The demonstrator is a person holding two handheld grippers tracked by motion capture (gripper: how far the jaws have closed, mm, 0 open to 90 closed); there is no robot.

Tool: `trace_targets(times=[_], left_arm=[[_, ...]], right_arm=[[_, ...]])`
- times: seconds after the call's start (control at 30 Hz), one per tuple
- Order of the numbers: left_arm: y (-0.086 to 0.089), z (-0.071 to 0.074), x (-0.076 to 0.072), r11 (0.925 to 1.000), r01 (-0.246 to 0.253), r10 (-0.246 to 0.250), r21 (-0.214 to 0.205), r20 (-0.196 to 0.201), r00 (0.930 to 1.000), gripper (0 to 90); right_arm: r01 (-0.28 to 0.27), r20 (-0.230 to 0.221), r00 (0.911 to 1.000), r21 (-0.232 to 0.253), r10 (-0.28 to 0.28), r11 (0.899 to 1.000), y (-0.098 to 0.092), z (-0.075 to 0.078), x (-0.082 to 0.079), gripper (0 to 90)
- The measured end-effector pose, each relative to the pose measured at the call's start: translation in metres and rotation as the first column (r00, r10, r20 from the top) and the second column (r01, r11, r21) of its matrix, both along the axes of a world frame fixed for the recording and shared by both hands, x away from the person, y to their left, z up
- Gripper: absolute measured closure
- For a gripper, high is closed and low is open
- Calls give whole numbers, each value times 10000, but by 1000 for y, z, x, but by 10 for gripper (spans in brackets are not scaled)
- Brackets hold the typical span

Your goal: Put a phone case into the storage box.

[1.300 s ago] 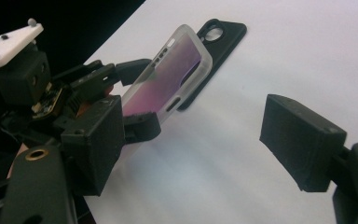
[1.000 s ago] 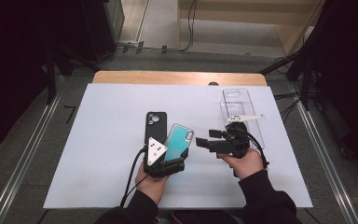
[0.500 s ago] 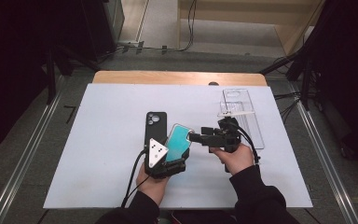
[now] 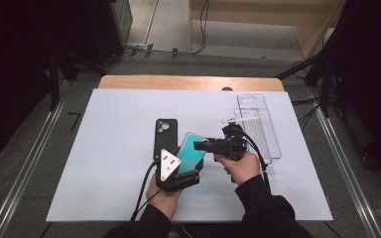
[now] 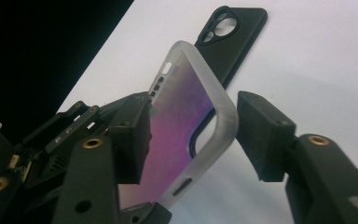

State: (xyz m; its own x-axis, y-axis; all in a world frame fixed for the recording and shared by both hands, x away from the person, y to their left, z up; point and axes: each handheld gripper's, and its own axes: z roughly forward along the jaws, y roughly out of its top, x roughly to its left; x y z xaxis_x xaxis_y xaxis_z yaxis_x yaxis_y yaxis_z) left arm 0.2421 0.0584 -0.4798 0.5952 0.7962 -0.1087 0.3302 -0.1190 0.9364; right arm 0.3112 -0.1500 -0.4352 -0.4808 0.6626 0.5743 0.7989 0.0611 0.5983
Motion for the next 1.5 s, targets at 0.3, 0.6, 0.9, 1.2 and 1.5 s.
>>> trace_targets(times=[0.3, 0.6, 0.9, 1.2, 1.5], left_arm=[[1, 0, 2, 9992, 62, -76, -392, -361, 9993, 165], [2, 0, 3, 9982, 239, -256, -541, -298, 9992, 164], [2, 7, 2, 9973, 637, -644, -358, -209, 9977, 121], [7, 19, 6, 9966, 757, -786, -325, -1008, 9918, 105], [12, 36, 14, 9867, 1623, -1561, 127, -2098, 9652, 141]], right_arm=[[391, -512, 9980, 519, -364, 9979, -2, 0, 3, 741], [363, -836, 9961, 1031, -277, 9940, -5, 3, 2, 769], [206, -652, 9978, 995, -141, 9948, -5, 10, -1, 774], [457, 78, 9989, 175, -458, 9988, -8, 19, -4, 774], [632, 780, 9952, -409, -599, 9972, -11, 24, -7, 774]])
